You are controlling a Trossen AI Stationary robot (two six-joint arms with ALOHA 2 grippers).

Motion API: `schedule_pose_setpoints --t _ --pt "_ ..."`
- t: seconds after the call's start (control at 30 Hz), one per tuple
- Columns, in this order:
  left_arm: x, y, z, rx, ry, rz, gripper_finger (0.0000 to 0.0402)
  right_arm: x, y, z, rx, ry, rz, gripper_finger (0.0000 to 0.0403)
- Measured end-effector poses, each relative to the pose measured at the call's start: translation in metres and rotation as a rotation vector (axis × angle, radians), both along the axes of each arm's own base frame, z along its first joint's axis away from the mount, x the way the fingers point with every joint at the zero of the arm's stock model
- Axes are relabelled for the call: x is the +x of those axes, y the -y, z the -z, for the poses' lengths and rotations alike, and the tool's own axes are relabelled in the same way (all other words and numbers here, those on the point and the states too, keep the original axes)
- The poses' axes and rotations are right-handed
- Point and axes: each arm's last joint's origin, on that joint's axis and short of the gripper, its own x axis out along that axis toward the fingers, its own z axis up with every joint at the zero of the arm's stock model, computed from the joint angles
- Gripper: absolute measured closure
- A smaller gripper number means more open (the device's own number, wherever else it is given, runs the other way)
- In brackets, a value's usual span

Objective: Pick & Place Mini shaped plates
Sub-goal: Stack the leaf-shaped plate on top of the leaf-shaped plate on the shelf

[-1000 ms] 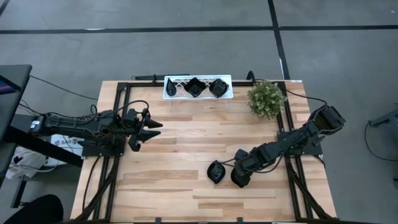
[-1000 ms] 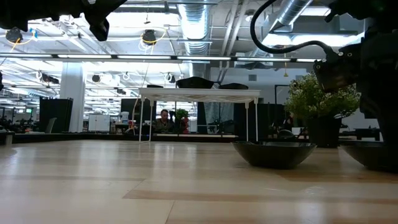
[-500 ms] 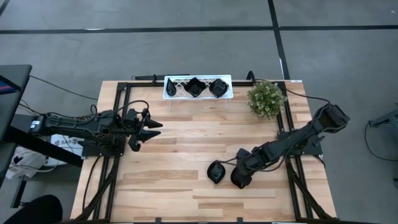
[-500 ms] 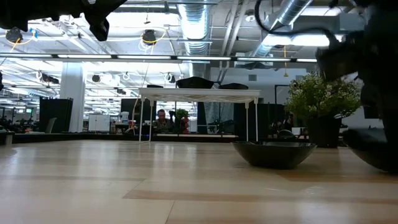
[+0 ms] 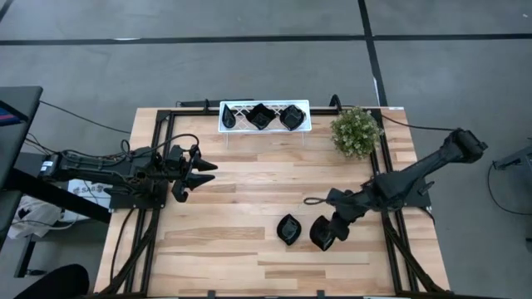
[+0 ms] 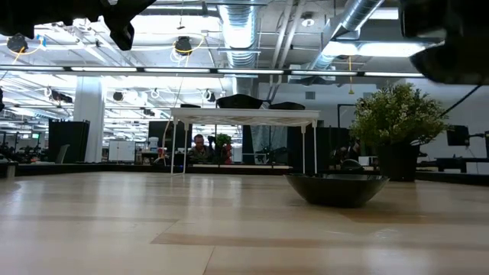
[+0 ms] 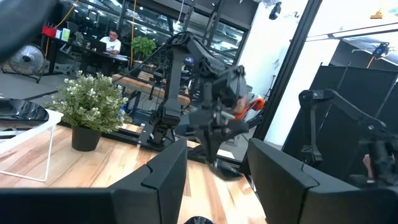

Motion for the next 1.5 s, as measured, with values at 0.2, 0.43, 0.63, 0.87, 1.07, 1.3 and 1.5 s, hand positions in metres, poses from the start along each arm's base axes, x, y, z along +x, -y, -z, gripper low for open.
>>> schedule_pose_setpoints --t 0.2,0.43,0.63,0.87,1.07,1.3,1.5 --pt "0.000 0.000 0.000 0.000 0.000 0.000 0.0229 -0.006 0.007 -0.023 -0.023 0.208 0.020 0.0403" --pt "0.000 0.000 0.000 0.000 0.000 0.000 0.0229 -0.003 0.026 -0.036 -0.061 0.339 0.048 0.0403" --pt "0.000 0.000 0.000 -0.003 0.001 0.000 0.0229 0.007 0.048 -0.052 -0.095 0.387 0.052 0.0403" --pt "-0.001 0.000 -0.002 -0.004 0.014 0.024 0.0229 0.016 0.081 -0.075 -0.126 0.430 0.130 0.0403" --pt "-0.011 -0.003 -0.011 0.000 0.074 0.079 0.0229 0.025 0.110 -0.095 -0.171 0.429 0.203 0.0403" --pt "-0.021 -0.006 -0.020 0.025 0.153 0.062 0.0229 0.039 0.144 -0.111 -0.215 0.365 0.263 0.0403" --pt "-0.020 -0.006 -0.019 0.028 0.145 0.061 0.0229 0.055 0.174 -0.126 -0.268 0.317 0.302 0.0403"
